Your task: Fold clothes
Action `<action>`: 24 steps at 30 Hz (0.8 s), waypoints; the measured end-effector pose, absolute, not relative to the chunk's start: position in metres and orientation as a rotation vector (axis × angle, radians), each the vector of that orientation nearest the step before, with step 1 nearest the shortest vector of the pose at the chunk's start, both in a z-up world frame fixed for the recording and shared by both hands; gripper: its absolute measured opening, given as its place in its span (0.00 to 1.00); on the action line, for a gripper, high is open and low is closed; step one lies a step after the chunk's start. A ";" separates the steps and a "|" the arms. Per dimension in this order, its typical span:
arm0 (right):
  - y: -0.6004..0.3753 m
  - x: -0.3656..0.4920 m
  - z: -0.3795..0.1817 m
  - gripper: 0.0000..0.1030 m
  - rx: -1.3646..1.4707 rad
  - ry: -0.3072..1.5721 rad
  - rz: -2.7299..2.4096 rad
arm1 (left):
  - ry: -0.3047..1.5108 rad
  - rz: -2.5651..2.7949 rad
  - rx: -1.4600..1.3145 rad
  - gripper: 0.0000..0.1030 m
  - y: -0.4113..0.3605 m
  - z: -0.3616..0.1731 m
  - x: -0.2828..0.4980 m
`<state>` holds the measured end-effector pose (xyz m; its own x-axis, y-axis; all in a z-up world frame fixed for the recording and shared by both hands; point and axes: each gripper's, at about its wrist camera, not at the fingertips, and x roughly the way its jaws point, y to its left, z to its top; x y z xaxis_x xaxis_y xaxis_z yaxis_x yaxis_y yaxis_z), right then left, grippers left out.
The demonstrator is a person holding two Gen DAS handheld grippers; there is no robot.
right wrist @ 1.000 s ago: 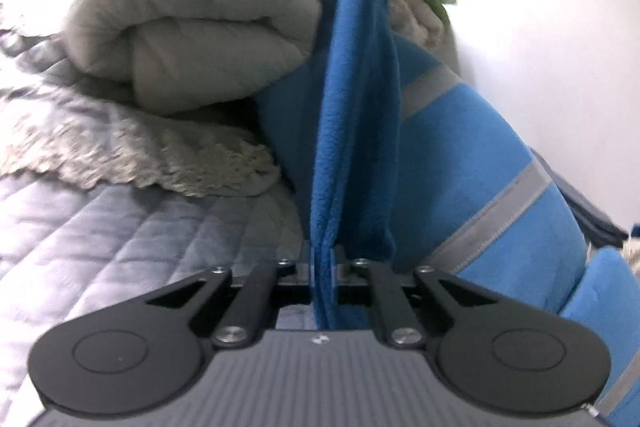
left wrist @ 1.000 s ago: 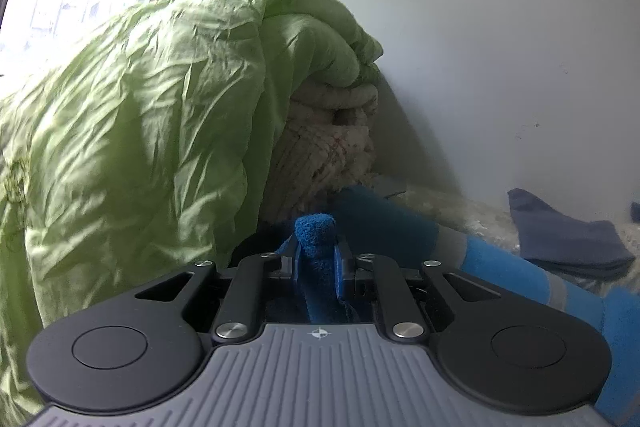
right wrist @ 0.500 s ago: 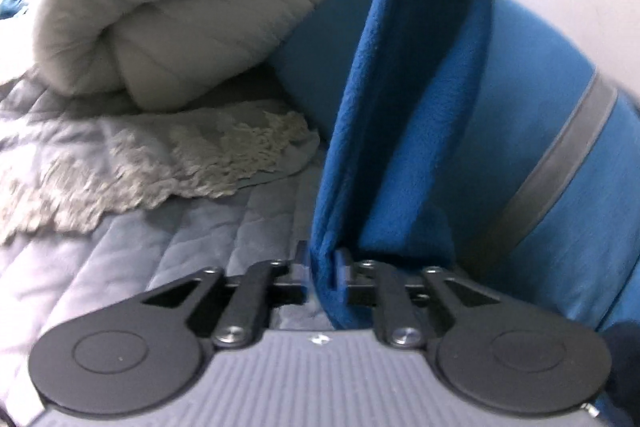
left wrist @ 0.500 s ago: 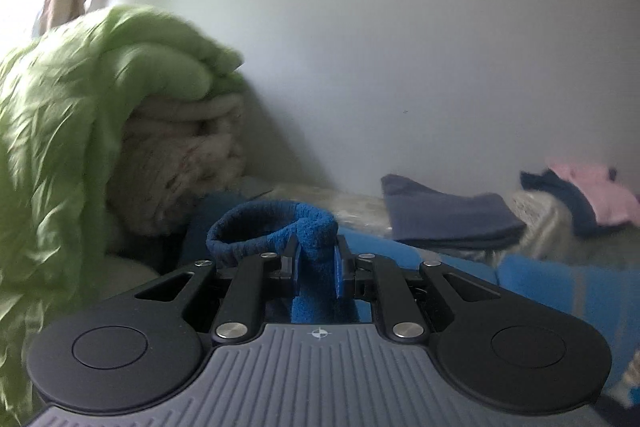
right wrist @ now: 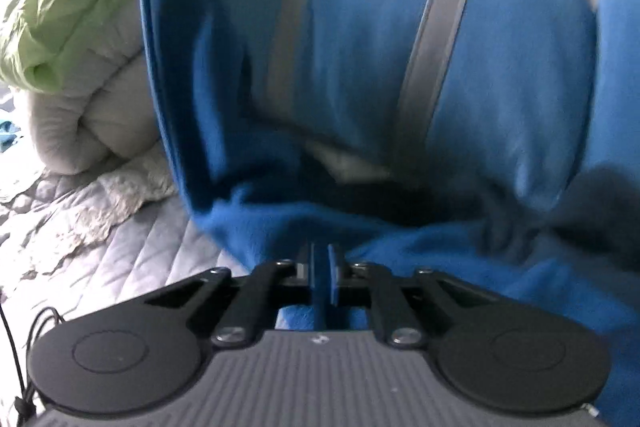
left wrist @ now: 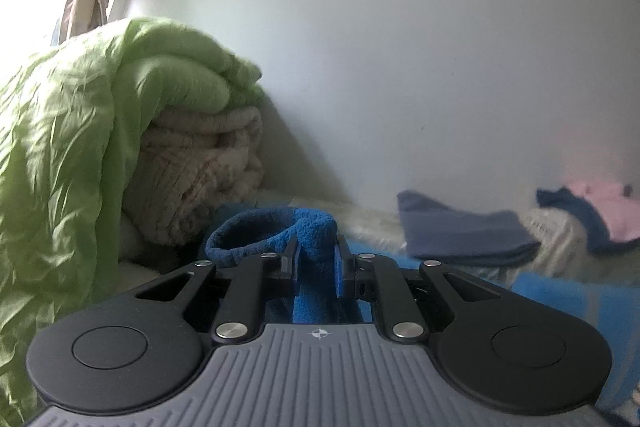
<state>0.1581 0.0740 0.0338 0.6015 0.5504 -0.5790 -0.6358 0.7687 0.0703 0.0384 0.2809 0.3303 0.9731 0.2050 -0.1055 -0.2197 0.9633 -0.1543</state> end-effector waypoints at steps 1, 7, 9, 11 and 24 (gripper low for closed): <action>0.080 0.163 0.026 0.08 -0.143 0.640 0.684 | 0.073 0.202 -0.175 0.14 0.277 0.336 0.036; 0.107 0.189 -0.003 0.06 -0.065 0.691 0.611 | 0.055 0.054 -0.144 0.14 0.224 0.356 0.028; 0.111 0.193 -0.005 0.13 -0.074 0.708 0.591 | 0.069 0.008 -0.102 0.14 0.199 0.354 0.030; 0.109 0.193 -0.003 0.28 -0.070 0.726 0.590 | 0.063 -0.021 -0.060 0.14 0.175 0.349 0.030; -0.071 0.069 0.136 1.00 -0.240 0.607 0.628 | 0.118 -0.140 0.033 0.14 0.059 0.342 0.031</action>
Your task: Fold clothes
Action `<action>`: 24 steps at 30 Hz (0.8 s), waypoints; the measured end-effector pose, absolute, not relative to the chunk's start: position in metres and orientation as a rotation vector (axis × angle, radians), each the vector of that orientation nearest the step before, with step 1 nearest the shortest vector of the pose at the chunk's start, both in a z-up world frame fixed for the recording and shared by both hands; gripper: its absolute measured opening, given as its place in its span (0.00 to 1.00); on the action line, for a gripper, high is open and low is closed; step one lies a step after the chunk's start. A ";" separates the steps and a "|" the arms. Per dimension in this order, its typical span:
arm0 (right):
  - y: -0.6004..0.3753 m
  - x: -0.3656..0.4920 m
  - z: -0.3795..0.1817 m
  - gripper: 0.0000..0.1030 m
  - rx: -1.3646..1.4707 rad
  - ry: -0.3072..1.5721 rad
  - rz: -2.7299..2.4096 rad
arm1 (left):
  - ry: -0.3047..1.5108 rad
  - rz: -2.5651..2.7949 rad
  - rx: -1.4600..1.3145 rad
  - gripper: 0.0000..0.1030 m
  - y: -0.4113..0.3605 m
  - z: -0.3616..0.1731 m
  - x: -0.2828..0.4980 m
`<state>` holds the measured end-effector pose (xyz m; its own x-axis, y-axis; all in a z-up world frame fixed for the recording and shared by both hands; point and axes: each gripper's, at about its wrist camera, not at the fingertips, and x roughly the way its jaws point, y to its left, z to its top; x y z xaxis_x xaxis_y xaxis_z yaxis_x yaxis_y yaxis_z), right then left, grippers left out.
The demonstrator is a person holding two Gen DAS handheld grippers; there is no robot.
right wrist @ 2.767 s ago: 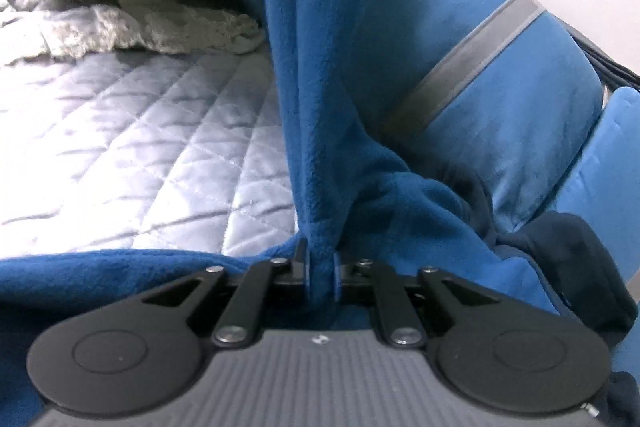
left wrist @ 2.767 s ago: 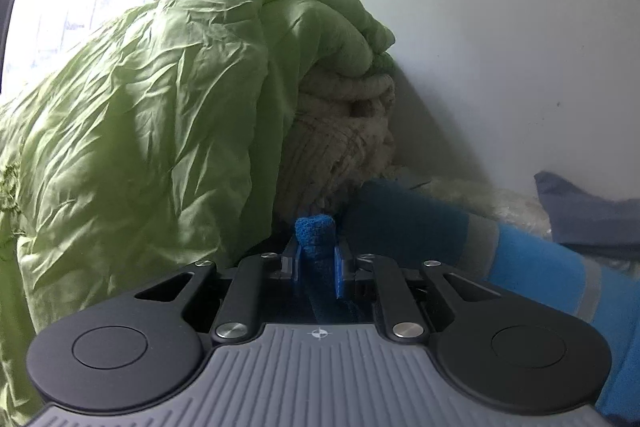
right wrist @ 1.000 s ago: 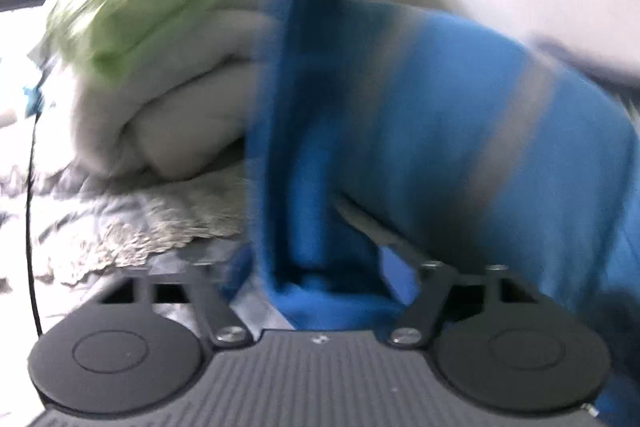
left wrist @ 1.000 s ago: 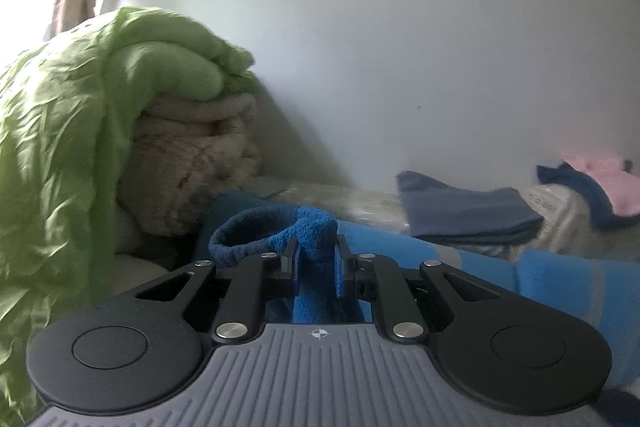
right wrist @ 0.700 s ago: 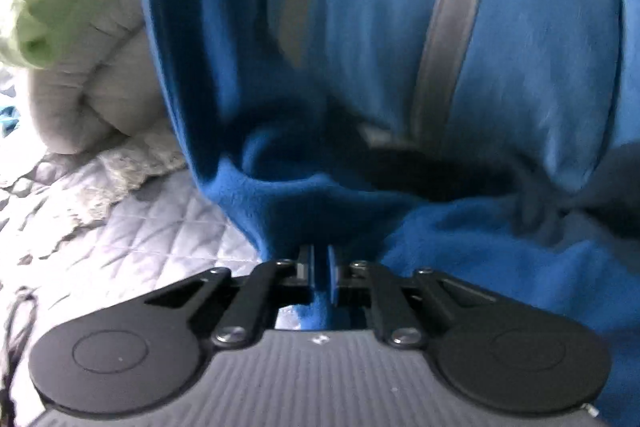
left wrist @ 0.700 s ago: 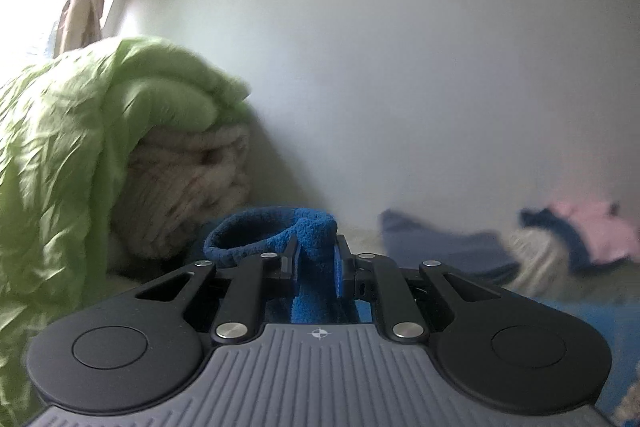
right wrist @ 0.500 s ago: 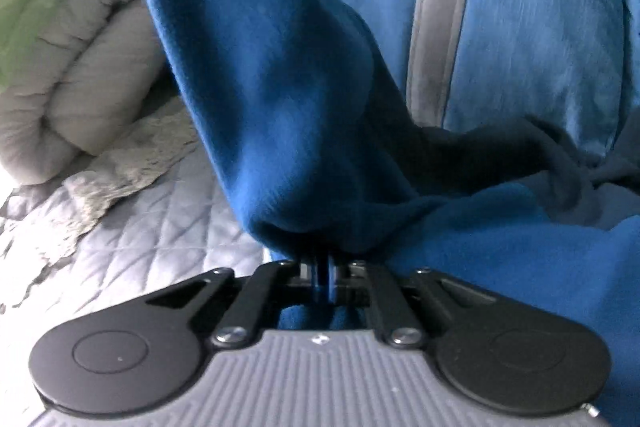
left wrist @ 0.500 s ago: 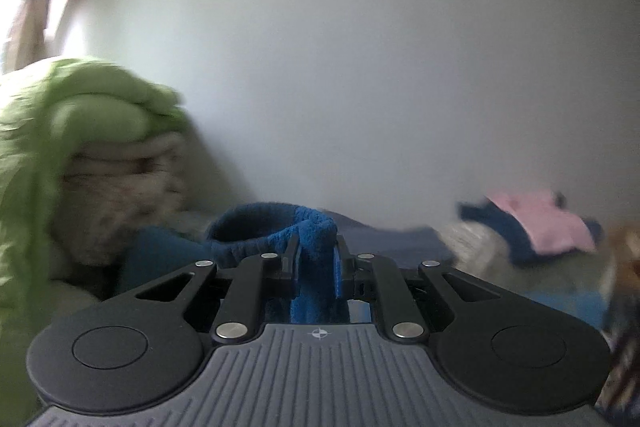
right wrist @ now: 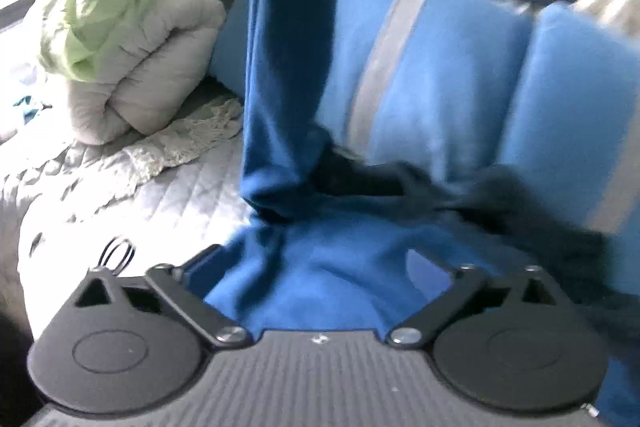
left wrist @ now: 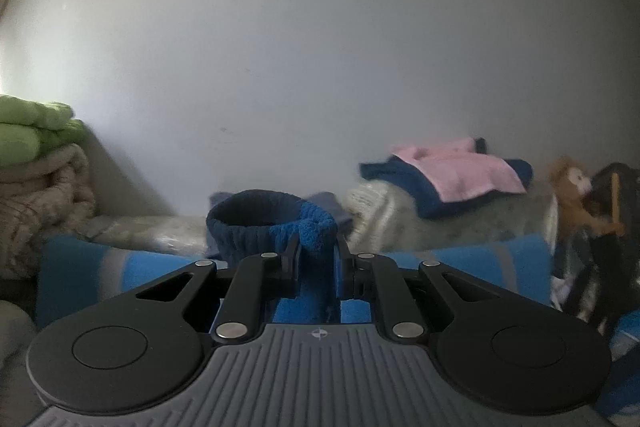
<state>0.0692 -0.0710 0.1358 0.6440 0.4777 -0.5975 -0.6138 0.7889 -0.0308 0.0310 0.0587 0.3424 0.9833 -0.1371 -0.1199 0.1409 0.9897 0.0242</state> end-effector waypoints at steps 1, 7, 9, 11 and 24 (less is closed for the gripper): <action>-0.088 0.058 0.144 1.00 -0.221 0.615 0.618 | 0.127 -0.150 0.038 0.14 0.048 0.340 0.031; -0.190 -0.008 0.187 1.00 -0.037 0.678 0.556 | 0.216 -0.228 0.071 0.16 -0.018 0.300 0.037; -0.218 -0.034 0.200 1.00 -0.004 0.668 0.526 | 0.247 -0.252 0.088 0.20 -0.041 0.283 0.037; -0.242 -0.057 0.212 1.00 -0.017 0.650 0.465 | 0.300 -0.266 0.113 0.29 -0.065 0.264 0.035; -0.308 -0.089 0.197 1.00 -0.047 0.674 0.270 | 0.496 -0.440 0.098 0.76 -0.090 0.196 0.017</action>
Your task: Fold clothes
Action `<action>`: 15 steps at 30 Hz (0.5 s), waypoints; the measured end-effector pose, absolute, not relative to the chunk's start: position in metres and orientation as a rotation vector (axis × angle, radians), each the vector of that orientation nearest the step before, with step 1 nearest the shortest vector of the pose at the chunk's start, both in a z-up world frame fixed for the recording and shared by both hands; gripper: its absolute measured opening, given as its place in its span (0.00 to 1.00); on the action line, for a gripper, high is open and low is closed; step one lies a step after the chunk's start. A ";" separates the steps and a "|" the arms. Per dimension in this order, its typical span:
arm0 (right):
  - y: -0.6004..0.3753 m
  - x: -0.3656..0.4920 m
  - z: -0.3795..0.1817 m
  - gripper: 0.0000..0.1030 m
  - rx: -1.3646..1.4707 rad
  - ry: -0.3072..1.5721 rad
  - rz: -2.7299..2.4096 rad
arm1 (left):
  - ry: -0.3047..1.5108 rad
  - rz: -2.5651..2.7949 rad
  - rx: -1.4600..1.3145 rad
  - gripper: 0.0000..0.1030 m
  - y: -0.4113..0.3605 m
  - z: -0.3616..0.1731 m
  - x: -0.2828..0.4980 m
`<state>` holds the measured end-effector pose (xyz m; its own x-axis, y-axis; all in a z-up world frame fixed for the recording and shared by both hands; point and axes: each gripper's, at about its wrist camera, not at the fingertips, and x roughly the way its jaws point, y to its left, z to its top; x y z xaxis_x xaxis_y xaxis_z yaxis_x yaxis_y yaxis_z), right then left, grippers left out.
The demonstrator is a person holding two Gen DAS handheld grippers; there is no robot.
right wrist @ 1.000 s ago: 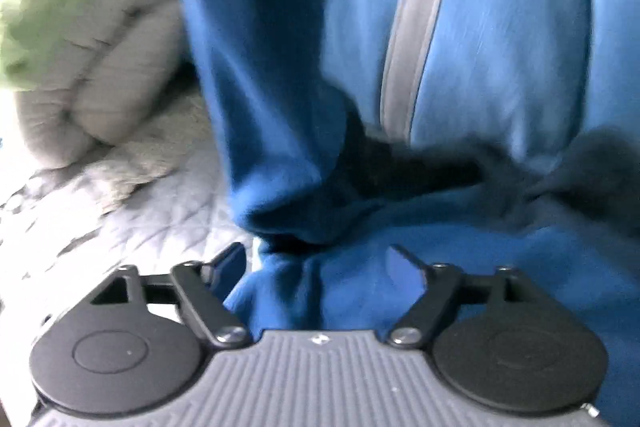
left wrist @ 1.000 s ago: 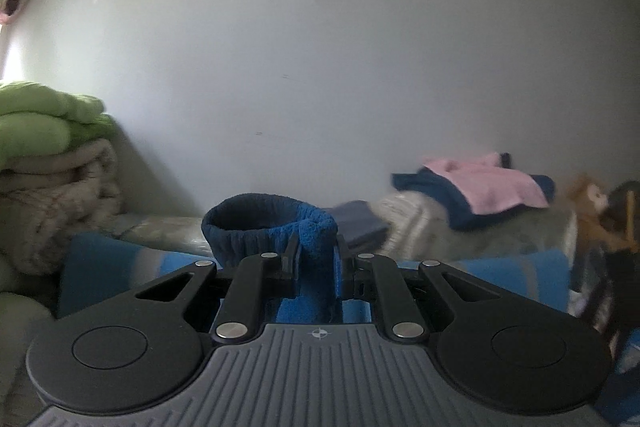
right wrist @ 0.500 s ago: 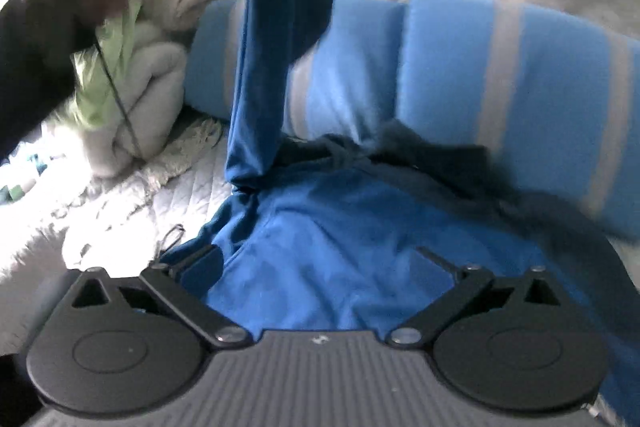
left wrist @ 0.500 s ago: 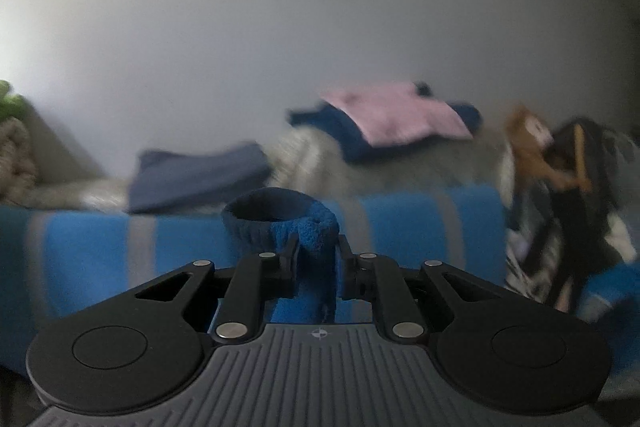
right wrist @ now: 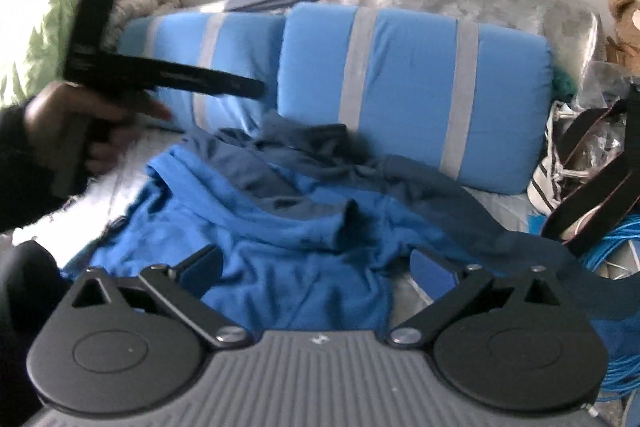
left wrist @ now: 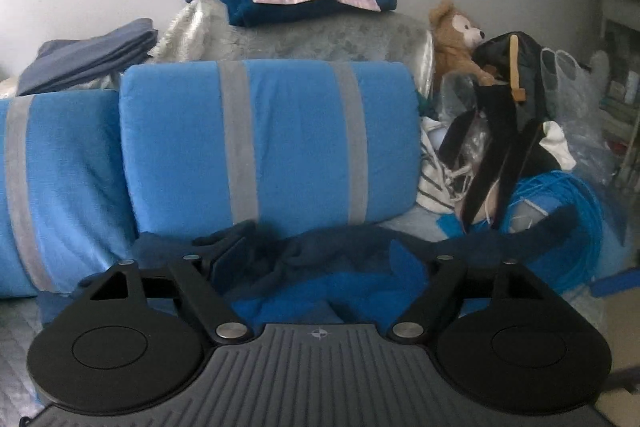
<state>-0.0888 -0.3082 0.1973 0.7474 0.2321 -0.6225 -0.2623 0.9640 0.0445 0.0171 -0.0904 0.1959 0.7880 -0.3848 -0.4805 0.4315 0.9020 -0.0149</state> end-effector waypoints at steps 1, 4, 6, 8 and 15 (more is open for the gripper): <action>-0.309 -0.083 0.190 1.00 -0.034 0.687 0.267 | 0.497 -0.430 0.102 0.76 -0.084 0.197 0.016; -0.312 -0.065 0.170 1.00 0.051 0.725 0.273 | 0.496 -0.385 0.104 0.76 -0.060 0.200 0.013; -0.313 -0.051 0.157 1.00 0.125 0.750 0.283 | 0.493 -0.346 0.099 0.76 -0.041 0.203 0.009; -0.313 -0.035 0.147 1.00 0.208 0.772 0.288 | 0.482 -0.306 0.091 0.78 -0.021 0.205 0.006; -0.296 0.022 0.110 0.94 0.391 0.824 0.271 | 0.496 -0.165 0.020 0.81 0.024 0.148 0.012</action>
